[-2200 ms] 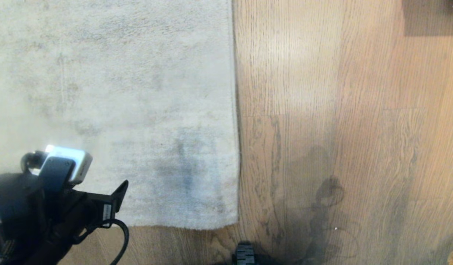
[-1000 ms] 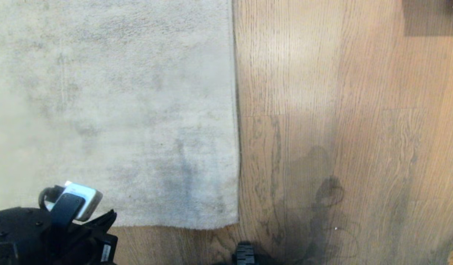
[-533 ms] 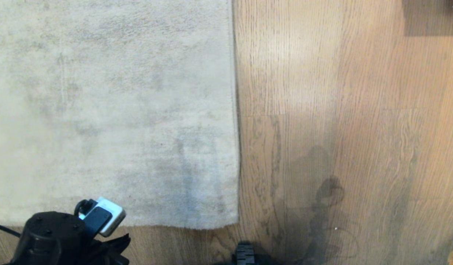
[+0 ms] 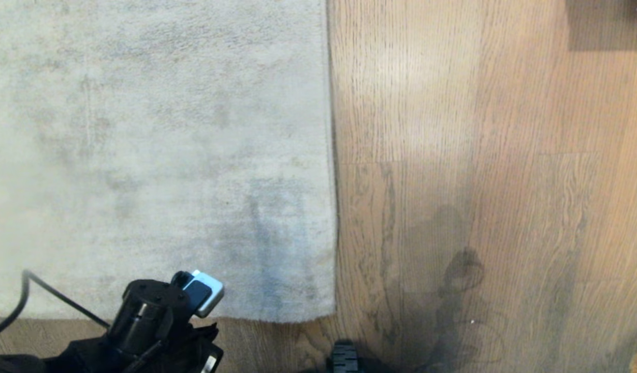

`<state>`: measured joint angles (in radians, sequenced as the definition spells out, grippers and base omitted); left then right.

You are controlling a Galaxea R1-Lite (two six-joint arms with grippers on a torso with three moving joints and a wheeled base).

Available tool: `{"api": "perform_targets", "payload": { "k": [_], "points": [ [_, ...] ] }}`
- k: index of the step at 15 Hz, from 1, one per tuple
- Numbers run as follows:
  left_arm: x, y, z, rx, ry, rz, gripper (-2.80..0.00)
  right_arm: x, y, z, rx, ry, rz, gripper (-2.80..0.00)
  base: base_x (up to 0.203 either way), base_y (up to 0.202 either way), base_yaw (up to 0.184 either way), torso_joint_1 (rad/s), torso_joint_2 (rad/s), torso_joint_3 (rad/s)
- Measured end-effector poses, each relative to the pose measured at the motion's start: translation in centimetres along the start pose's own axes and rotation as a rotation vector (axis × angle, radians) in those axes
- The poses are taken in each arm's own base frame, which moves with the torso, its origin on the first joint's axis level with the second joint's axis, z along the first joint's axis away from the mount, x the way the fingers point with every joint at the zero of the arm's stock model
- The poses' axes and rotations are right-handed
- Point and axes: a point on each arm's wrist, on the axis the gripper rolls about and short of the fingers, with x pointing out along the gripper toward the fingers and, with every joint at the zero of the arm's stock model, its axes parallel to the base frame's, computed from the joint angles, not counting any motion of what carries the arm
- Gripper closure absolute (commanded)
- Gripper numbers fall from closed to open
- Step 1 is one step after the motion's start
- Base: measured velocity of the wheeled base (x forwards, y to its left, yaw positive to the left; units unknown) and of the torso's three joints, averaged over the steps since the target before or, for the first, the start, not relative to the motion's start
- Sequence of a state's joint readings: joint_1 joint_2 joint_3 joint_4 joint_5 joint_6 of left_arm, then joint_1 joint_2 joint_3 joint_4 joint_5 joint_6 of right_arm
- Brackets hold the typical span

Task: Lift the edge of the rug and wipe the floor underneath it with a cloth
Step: Lay down the carpet

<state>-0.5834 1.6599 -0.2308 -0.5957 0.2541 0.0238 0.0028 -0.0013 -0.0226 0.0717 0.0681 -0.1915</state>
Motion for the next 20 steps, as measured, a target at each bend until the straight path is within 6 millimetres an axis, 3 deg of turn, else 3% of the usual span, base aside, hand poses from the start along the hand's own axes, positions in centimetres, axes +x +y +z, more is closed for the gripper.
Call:
{"api": "perform_targets", "payload": {
  "k": [11,20],
  "points": [
    [7.8,-4.2,2.9,0.016,-0.168,-0.078,0.00,0.0,0.0,0.0,0.000,0.000,0.000,0.00,0.000,0.000,0.000,0.000,0.00,0.000],
    [10.9,-5.6,2.7,0.037,-0.251,-0.083,0.00,0.0,0.0,0.0,-0.001,0.000,0.000,0.00,0.000,0.000,0.000,0.000,0.00,0.000]
  ]
}}
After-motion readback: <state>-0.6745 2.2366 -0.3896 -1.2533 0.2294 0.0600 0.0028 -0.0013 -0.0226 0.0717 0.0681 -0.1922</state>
